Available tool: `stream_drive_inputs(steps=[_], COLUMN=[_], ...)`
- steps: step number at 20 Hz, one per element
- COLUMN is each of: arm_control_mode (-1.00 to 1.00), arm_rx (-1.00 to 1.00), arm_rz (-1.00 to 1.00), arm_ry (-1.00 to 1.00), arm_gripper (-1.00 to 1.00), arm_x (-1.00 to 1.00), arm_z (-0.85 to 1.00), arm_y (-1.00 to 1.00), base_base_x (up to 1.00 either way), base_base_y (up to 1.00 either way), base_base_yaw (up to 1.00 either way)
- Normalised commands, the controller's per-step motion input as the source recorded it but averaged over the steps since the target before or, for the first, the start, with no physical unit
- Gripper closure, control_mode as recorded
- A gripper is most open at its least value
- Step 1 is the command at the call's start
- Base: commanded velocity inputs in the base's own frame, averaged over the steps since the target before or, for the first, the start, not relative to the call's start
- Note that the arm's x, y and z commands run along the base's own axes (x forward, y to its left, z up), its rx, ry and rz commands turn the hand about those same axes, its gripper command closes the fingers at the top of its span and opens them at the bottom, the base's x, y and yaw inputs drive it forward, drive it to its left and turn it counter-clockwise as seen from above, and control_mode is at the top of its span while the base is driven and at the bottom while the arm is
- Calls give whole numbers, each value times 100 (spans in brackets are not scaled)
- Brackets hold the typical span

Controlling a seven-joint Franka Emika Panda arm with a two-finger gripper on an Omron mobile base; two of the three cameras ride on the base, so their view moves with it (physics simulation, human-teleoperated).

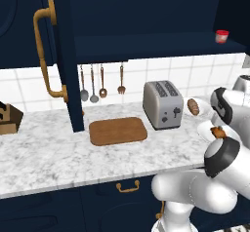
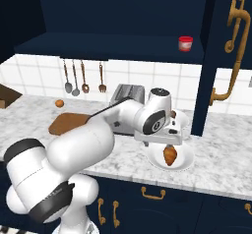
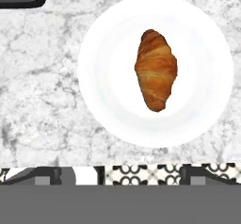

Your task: From the different types of pastries on the counter, select a croissant and place it on the cutting board. Then retrieve a jar of jam from the cabinet and place it alongside the croissant on the cutting board.

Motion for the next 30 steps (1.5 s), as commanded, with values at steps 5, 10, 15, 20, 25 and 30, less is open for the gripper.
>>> stream_drive_inputs(steps=[5, 10, 15, 20, 25, 30], arm_control_mode=[-100, -100, -100, -100, -100, -100], arm_rx=[0, -1, 0, 0, 0, 0], arm_rz=[0, 0, 0, 0, 0, 0], arm_ry=[0, 0, 0, 0, 0, 3], arm_gripper=[-100, -100, -100, -100, -100, -100], arm_x=[12, 38, 21, 1, 11, 20], arm_z=[-22, -24, -12, -17, -16, -24], arm_y=[-2, -7, -39, -7, 0, 0], base_base_x=[0, 0, 0, 0, 0, 0], base_base_y=[0, 0, 0, 0, 0, 0], base_base_yaw=[0, 0, 0, 0, 0, 0])
